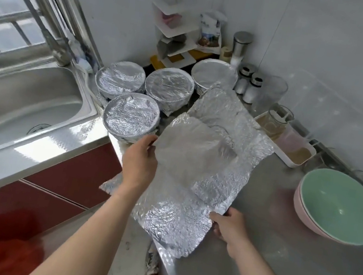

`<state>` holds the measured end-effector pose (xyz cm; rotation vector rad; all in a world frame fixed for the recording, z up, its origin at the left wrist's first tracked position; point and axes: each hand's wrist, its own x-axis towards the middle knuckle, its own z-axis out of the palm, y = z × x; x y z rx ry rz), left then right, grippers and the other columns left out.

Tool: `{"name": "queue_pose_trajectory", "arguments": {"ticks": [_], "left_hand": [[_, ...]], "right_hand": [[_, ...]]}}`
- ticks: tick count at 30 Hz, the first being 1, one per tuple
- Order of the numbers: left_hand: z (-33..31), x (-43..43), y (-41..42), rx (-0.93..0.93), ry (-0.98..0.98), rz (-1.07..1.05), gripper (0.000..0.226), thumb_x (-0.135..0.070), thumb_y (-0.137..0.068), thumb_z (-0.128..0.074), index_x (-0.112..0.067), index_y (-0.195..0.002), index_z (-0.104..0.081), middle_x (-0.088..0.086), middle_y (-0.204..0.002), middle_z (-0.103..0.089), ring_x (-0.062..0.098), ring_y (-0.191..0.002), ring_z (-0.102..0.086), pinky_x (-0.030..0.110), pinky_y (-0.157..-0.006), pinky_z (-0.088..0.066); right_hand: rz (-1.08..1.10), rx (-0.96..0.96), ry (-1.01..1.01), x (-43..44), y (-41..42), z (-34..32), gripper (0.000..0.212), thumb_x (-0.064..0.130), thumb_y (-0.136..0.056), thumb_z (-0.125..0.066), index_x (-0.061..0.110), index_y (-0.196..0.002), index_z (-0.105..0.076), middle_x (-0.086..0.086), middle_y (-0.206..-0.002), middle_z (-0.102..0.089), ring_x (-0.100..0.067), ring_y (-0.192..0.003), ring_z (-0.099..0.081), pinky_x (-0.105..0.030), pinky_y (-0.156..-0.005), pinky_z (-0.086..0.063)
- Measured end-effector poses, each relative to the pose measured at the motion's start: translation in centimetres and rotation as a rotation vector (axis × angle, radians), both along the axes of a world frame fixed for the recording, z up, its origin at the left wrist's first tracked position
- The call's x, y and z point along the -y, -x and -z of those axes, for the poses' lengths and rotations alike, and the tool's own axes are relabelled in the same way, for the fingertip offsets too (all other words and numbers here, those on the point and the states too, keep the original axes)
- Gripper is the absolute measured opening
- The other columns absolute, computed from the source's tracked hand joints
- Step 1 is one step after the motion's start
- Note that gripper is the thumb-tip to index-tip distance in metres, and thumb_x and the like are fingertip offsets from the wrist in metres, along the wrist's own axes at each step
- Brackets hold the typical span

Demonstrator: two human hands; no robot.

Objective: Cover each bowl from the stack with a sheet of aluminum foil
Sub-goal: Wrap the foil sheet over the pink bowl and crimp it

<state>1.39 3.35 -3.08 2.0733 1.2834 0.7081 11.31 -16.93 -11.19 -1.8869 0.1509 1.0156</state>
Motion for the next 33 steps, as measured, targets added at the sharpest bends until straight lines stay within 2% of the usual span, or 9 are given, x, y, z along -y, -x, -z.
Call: {"name": "queue_pose_trajectory", "arguments": {"ticks": [7,11,14,17,22,24,27,29,33], "left_hand": [[-1.3,-3.2,-4.5,-0.112,-0.135,0.195,0.03,-0.018,-0.1,-0.048,-0.022,-0.123,-0.067,0.007,-0.098,-0.074,0.029,-0.084,-0.065,0.029,-0.061,-0.031],[-1.3,-5.1,-6.4,-0.038,-0.222,0.263,0.026,-0.014,-0.098,-0.053,-0.018,-0.115,-0.072,0.0,-0.119,-0.069,0.024,-0.109,-0.063,0.03,-0.078,-0.048],[-2.4,-5.6,-6.8,0.053,-0.295,0.291,0.022,-0.013,-0.095,-0.057,-0.016,-0.108,-0.075,0.001,-0.107,-0.073,0.021,-0.094,-0.066,0.024,-0.07,-0.044],[-4.2,-5.4,-7.1,0.115,-0.281,0.288,0.021,-0.014,-0.094,-0.06,-0.017,-0.109,-0.075,0.003,-0.096,-0.075,0.022,-0.083,-0.068,0.031,-0.07,-0.051],[-6.7,-4.2,-6.5,0.267,-0.148,0.201,0.018,-0.016,-0.092,-0.064,-0.021,-0.105,-0.075,-0.015,-0.083,-0.07,0.007,-0.072,-0.063,0.028,-0.073,-0.054],[-7.5,-3.3,-5.7,0.396,-0.028,0.128,0.019,-0.014,-0.091,-0.066,-0.03,-0.098,-0.072,-0.022,-0.079,-0.066,0.003,-0.07,-0.061,0.024,-0.073,-0.054],[-8.2,-2.1,-4.3,0.601,0.205,0.018,0.017,-0.013,-0.089,-0.069,-0.03,-0.09,-0.072,-0.009,-0.079,-0.071,0.011,-0.075,-0.066,0.031,-0.075,-0.059],[-8.4,-1.5,-3.2,0.727,0.342,-0.032,0.012,-0.009,-0.088,-0.069,-0.021,-0.09,-0.073,0.0,-0.082,-0.069,0.02,-0.079,-0.066,0.04,-0.078,-0.059],[-8.4,0.2,-1.1,0.898,0.563,-0.09,0.012,-0.001,-0.092,-0.062,-0.013,-0.089,-0.066,0.006,-0.085,-0.059,0.015,-0.074,-0.06,0.028,-0.068,-0.055]], "right_hand": [[0.201,-0.122,-0.036,-3.4,-0.4,1.0,0.023,-0.003,-0.085,-0.065,0.008,-0.076,-0.046,-0.01,-0.07,-0.051,-0.017,-0.055,-0.048,-0.026,-0.048,-0.053],[0.288,-0.073,-0.039,-4.7,-1.0,1.8,0.014,-0.001,-0.086,-0.063,0.007,-0.078,-0.054,-0.012,-0.077,-0.056,-0.021,-0.07,-0.057,-0.027,-0.05,-0.052],[0.339,-0.07,-0.048,-5.7,-1.3,2.2,0.012,-0.002,-0.086,-0.061,0.007,-0.078,-0.057,-0.013,-0.078,-0.059,-0.025,-0.072,-0.06,-0.029,-0.051,-0.055],[0.245,-0.039,0.021,-6.4,-1.6,2.0,0.009,0.004,-0.083,-0.064,0.006,-0.078,-0.057,-0.013,-0.074,-0.06,-0.023,-0.061,-0.059,-0.038,-0.059,-0.059],[-0.112,0.162,0.194,-4.9,-3.4,-0.7,0.037,0.03,-0.08,-0.075,0.008,-0.06,-0.052,-0.008,-0.053,-0.056,-0.021,-0.043,-0.056,-0.019,-0.041,-0.04],[-0.142,0.267,0.244,-3.3,-4.1,-1.3,0.039,0.033,-0.075,-0.079,0.009,-0.068,-0.05,-0.007,-0.055,-0.053,-0.019,-0.043,-0.051,-0.02,-0.041,-0.036],[0.047,-0.103,-0.045,-1.0,-4.5,-2.3,0.045,0.033,-0.073,-0.081,0.012,-0.101,-0.052,-0.005,-0.073,-0.063,-0.012,-0.054,-0.058,-0.021,-0.053,-0.044],[0.109,-0.316,-0.25,0.1,-4.3,-3.3,0.046,0.033,-0.071,-0.079,0.014,-0.106,-0.056,-0.008,-0.083,-0.067,-0.015,-0.065,-0.064,-0.024,-0.058,-0.048],[0.152,-0.55,-0.493,0.4,-2.5,-4.1,0.045,0.044,-0.082,-0.066,0.013,-0.112,-0.054,-0.016,-0.107,-0.069,-0.025,-0.091,-0.064,-0.034,-0.078,-0.048]]}}
